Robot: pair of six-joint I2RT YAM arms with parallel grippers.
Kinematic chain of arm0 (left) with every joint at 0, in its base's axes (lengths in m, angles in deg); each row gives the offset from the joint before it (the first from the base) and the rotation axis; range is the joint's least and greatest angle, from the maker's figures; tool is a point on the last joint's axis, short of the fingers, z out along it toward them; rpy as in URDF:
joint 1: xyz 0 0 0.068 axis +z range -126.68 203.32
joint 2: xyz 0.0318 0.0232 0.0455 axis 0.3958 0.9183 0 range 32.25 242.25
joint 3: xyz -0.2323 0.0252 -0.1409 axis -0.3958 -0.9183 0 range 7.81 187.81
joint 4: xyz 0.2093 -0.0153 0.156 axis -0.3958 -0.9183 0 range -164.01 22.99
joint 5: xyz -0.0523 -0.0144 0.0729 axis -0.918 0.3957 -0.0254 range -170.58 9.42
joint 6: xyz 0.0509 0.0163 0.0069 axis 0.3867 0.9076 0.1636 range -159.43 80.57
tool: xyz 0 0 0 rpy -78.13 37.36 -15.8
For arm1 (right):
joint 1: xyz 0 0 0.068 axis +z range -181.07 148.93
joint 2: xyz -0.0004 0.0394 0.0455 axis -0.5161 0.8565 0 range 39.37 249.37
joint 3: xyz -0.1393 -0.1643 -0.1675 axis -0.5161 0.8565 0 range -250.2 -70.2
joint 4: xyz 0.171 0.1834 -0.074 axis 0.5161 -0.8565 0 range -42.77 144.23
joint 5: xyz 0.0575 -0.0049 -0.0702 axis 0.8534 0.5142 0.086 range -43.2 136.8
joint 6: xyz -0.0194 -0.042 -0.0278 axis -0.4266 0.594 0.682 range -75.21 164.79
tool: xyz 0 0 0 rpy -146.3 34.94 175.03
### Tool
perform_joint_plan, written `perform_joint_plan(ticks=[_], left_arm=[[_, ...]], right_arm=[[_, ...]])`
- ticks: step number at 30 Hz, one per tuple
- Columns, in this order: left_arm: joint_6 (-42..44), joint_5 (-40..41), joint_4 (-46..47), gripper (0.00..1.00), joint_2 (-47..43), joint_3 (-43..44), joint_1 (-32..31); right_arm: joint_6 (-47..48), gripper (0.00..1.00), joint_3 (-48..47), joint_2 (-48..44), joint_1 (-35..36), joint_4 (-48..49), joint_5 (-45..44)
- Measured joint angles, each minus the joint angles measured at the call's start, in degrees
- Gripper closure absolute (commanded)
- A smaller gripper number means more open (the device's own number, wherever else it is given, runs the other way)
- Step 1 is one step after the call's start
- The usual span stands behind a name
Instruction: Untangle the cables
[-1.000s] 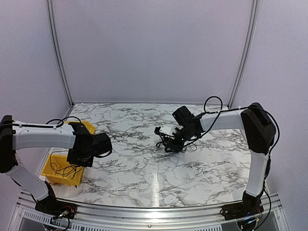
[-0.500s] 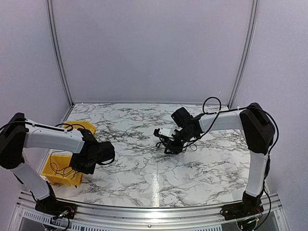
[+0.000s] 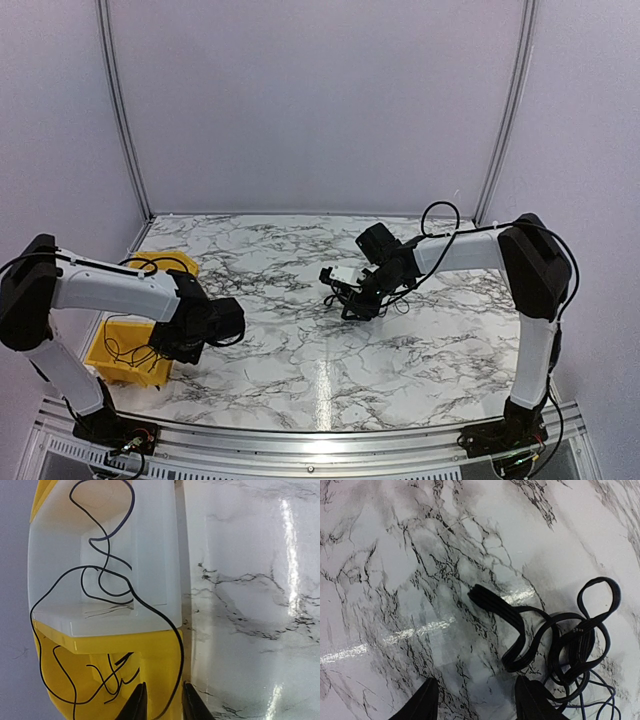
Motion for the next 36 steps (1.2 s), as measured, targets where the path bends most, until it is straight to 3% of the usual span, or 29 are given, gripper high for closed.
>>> perform_joint_plan(ticks=[7, 16, 36], left_arm=[[1.51, 0.0, -0.17, 0.73, 0.55, 2.64, -3.74], [1.29, 1.92, -0.35, 0.74, 5.44, 2.29, -3.96], [-0.83, 7.54, -2.05, 0.99, 9.27, 2.32, -4.0]], right_arm=[[0.04, 0.47, 0.0, 0.02, 0.0, -0.04, 0.0], [0.17, 0.48, 0.0, 0.55, 0.0, -0.22, 0.2], [0.17, 0.48, -0.02, 0.74, 0.0, -0.28, 0.57]])
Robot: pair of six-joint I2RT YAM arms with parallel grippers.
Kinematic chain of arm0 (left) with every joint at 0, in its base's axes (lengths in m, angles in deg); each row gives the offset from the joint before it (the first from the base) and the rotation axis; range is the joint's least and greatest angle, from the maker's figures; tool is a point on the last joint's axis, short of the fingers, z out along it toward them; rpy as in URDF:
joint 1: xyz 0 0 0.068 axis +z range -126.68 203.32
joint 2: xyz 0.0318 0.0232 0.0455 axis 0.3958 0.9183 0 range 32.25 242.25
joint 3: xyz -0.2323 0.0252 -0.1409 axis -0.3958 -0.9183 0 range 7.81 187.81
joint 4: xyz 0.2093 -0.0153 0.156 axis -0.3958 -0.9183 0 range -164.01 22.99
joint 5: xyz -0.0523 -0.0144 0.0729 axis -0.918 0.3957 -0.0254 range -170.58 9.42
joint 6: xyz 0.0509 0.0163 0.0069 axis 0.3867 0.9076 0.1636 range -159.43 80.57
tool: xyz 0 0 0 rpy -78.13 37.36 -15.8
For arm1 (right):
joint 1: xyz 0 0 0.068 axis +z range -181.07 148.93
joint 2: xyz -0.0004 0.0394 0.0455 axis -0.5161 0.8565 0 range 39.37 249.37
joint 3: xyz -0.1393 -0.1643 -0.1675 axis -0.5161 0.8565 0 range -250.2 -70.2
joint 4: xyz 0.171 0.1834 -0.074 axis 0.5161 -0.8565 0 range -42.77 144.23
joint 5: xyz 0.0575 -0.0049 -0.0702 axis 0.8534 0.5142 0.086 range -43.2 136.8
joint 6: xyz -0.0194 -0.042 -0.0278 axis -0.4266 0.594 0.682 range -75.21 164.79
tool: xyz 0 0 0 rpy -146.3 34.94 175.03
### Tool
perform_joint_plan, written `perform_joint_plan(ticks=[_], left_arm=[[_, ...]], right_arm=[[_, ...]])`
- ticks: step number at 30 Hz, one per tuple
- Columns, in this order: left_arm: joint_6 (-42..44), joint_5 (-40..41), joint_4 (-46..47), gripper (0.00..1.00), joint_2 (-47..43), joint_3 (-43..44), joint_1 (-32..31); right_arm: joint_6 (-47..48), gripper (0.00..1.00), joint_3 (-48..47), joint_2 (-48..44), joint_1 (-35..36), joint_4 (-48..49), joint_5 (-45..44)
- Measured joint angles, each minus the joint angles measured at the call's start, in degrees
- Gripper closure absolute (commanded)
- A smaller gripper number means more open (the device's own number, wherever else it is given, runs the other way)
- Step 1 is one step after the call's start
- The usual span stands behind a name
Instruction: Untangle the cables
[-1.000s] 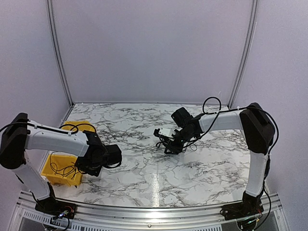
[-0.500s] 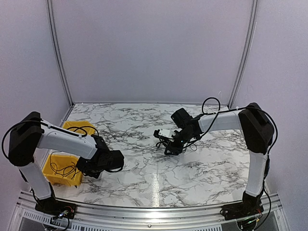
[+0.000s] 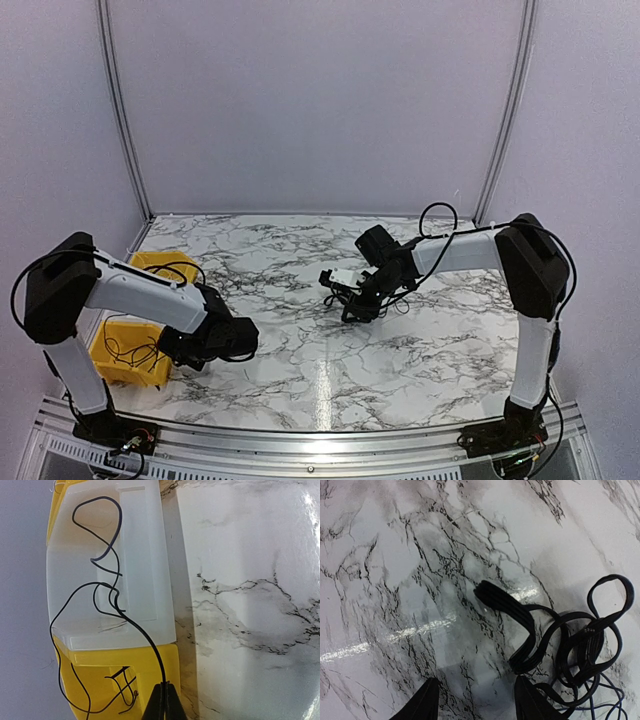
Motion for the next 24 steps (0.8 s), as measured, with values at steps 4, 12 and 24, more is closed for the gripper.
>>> perform_joint_plan(ticks=[4, 12, 24], left_arm=[[-1.07, 0.5, -2.01, 1.0, -3.04, 0.5, 0.02], [-5.95, 2.97, -11.28, 1.0, -12.02, 4.17, 0.04], [-13.33, -4.44, -16.79, 1.0, -23.47, 1.09, -2.27]], right_arm=[[0.0, 0.48, -0.09, 0.0, 0.0, -0.02, 0.02], [0.0, 0.48, -0.09, 0.11, 0.0, -0.04, 0.13], [0.0, 0.48, -0.26, 1.01, 0.02, -0.42, 0.83]])
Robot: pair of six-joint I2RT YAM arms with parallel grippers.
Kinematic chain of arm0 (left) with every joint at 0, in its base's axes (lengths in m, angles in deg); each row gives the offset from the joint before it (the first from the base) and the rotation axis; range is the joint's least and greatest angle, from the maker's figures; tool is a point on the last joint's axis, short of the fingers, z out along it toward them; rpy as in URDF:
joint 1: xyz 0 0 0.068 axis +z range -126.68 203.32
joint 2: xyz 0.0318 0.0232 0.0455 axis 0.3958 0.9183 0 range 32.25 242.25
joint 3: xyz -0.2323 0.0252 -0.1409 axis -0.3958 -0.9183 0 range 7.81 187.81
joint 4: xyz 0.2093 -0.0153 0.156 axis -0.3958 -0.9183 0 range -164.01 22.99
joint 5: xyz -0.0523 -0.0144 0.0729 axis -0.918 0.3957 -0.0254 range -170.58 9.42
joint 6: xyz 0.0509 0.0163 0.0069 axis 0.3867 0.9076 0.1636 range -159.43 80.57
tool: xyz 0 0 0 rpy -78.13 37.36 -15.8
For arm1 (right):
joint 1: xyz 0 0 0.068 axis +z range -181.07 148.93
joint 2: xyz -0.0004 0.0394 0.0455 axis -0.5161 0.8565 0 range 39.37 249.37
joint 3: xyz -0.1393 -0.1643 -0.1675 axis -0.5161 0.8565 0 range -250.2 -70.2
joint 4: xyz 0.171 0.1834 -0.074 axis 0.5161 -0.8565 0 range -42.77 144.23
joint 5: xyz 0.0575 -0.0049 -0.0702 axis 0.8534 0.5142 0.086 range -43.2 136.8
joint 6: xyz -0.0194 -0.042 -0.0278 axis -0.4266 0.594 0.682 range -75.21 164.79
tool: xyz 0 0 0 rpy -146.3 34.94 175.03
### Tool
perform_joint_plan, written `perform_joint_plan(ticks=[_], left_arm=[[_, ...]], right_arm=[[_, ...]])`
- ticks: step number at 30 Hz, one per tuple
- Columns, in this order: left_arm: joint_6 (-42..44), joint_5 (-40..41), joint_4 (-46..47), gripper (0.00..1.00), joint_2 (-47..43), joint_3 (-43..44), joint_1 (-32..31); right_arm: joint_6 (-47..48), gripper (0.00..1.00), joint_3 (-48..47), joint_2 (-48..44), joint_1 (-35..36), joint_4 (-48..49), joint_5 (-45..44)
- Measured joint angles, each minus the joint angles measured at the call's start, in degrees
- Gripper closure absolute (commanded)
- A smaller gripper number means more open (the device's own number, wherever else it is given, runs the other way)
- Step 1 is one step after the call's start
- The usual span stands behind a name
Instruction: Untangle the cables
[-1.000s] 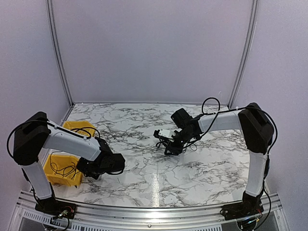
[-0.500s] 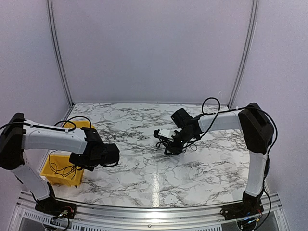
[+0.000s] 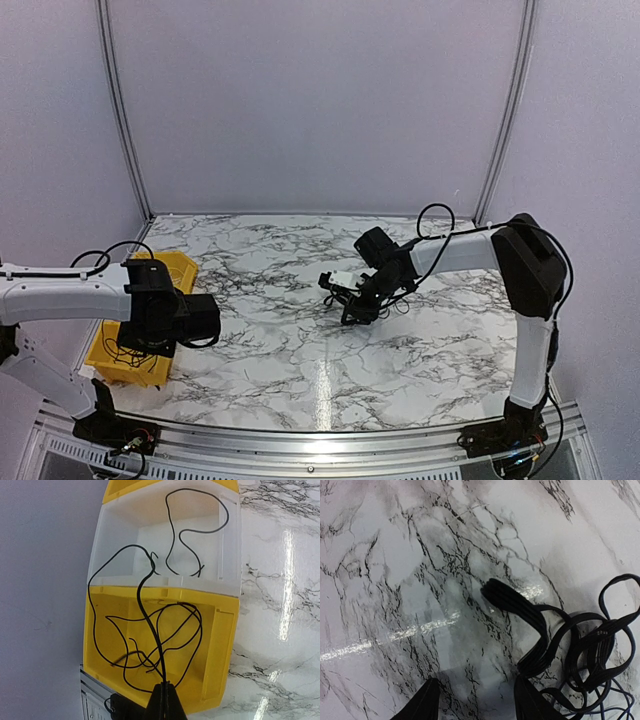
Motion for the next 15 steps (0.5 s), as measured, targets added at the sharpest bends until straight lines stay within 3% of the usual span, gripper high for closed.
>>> perform_joint_plan(ticks=[7, 15], left_arm=[[-5.68, -5.64, -0.22, 1.0, -2.21, -4.35, -5.25], [-9.22, -2.78, -0.55, 1.0, 4.09, -7.06, -2.58]], right_arm=[[0.0, 0.48, -0.87, 0.63, 0.09, -0.44, 0.24], [0.0, 0.49, -1.9, 1.38, 0.35, -0.85, 0.68]])
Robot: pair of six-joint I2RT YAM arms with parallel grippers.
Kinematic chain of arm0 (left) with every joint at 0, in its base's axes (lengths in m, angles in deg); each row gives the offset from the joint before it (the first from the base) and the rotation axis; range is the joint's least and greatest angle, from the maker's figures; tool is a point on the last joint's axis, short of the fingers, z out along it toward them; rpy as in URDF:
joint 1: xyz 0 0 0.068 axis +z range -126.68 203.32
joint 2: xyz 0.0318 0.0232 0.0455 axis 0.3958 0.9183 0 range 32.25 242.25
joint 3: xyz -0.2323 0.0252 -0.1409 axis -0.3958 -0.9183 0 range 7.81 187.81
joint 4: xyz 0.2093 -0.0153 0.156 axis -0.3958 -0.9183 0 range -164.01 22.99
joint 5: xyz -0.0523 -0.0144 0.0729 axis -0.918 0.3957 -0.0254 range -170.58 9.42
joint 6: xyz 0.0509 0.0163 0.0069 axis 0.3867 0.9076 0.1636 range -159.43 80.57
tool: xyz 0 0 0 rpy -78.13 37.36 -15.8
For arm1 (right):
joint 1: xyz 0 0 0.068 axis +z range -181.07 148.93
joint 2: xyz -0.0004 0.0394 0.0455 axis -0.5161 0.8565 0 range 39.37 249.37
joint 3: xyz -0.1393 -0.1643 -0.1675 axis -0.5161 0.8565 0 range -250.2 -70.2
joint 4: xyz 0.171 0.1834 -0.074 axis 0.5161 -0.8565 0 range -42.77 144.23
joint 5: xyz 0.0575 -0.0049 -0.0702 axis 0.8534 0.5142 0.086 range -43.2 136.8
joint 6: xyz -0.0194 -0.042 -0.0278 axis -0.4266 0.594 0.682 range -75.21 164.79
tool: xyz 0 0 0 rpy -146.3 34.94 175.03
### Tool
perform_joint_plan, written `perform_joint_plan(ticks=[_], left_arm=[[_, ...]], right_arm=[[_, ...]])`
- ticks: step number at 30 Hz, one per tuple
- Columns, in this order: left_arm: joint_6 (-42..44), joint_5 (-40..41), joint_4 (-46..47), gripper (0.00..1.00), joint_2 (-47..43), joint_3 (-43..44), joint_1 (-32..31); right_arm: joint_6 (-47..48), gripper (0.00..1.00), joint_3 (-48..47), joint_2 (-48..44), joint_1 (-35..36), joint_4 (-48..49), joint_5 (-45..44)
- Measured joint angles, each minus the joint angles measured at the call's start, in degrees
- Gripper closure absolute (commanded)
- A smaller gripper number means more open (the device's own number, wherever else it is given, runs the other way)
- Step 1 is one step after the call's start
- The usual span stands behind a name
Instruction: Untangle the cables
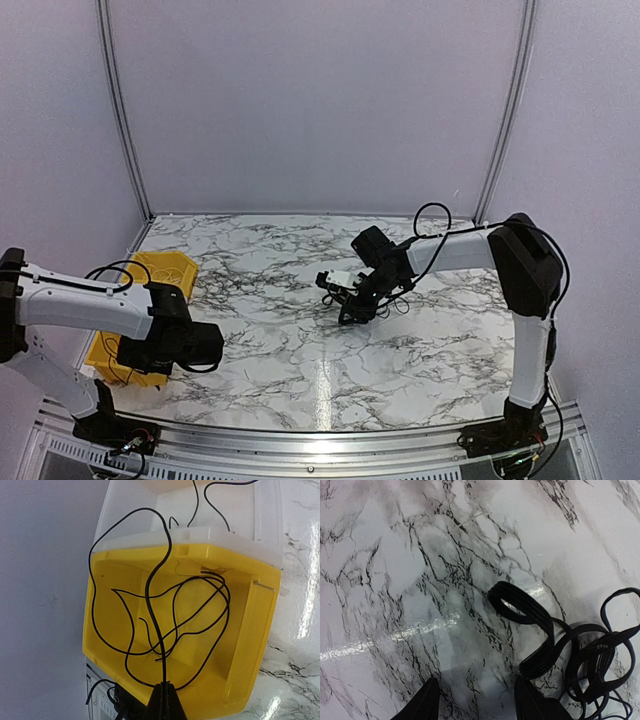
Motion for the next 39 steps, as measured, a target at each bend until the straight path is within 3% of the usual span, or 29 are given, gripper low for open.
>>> perform_joint_plan(ticks=[9, 14, 20, 28, 34, 39], left_arm=[[2.99, 7.04, 0.39, 1.0, 1.44, 5.62, 7.82], [5.16, 10.71, 0.24, 1.0, -0.79, 14.14, 7.69], [6.56, 12.09, 0.24, 1.0, -10.36, 22.03, 5.66], [5.46, 8.44, -0.22, 1.0, -15.89, 20.79, 1.99], [2.14, 3.19, -0.24, 1.0, -19.12, 12.87, 1.42], [-0.76, 4.57, -0.28, 1.0, -19.96, 6.78, 3.26]], right_arm=[[0.0, 0.49, -0.09, 0.04, 0.17, -0.02, 0.04], [0.0, 0.49, -0.09, 0.04, 0.17, -0.02, 0.07], [0.0, 0.49, -0.52, 0.31, 0.35, -0.24, 0.09], [0.02, 0.49, -1.68, 1.25, 0.9, -0.24, 0.31], [0.13, 0.49, -1.95, 1.55, 1.16, 0.02, 0.57], [0.61, 0.49, -2.45, 1.92, 1.36, 0.02, 0.96]])
